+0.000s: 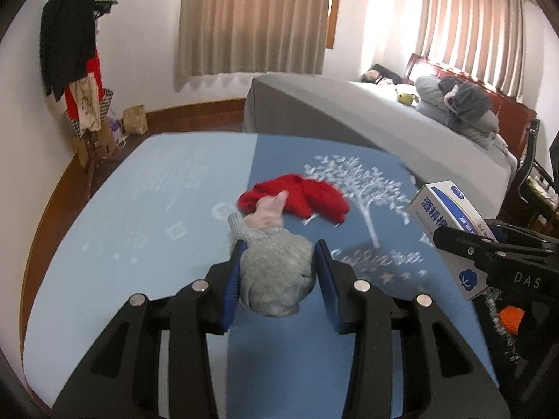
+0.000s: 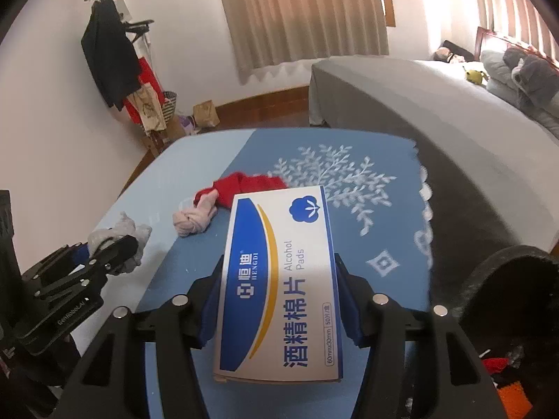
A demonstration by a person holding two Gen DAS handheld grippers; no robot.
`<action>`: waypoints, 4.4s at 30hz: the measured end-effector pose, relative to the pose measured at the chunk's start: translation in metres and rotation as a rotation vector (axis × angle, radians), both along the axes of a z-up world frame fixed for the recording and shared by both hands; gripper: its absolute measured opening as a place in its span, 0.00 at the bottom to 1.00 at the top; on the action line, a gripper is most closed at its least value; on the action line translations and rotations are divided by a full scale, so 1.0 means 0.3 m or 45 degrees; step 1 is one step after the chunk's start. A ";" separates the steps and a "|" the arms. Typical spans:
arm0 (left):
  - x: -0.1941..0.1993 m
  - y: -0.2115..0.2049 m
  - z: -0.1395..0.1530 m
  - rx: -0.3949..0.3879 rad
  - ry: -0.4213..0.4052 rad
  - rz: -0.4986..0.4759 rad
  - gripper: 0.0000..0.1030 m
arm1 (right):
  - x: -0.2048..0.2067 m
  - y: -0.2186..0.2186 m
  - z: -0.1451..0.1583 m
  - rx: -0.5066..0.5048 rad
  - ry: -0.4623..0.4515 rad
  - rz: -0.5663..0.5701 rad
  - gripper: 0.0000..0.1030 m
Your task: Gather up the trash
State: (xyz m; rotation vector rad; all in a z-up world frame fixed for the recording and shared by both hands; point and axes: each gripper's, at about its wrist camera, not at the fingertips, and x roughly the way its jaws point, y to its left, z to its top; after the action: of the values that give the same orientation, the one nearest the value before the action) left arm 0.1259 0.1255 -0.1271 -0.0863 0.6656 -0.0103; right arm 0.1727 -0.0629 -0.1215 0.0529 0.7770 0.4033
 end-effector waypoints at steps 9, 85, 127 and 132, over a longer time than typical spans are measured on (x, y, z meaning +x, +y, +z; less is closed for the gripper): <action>-0.016 -0.143 0.090 0.002 -0.070 -0.095 0.37 | -0.054 -0.123 0.108 0.037 -0.050 -0.060 0.54; -0.023 -0.490 0.088 0.021 -0.134 -0.337 0.89 | -0.239 -0.662 0.119 0.033 -0.153 -0.522 0.94; 0.381 0.075 -0.212 0.035 0.152 0.067 0.82 | 0.226 -0.052 -0.136 -0.038 -0.054 -0.235 0.94; 0.407 0.065 -0.245 0.029 0.230 0.026 0.60 | 0.230 -0.054 -0.148 -0.048 -0.049 -0.249 0.94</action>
State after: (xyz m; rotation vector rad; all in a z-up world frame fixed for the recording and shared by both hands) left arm 0.2479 0.1451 -0.2006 -0.0727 0.8452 0.0253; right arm 0.2418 -0.0790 -0.1659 0.0845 0.7337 0.2034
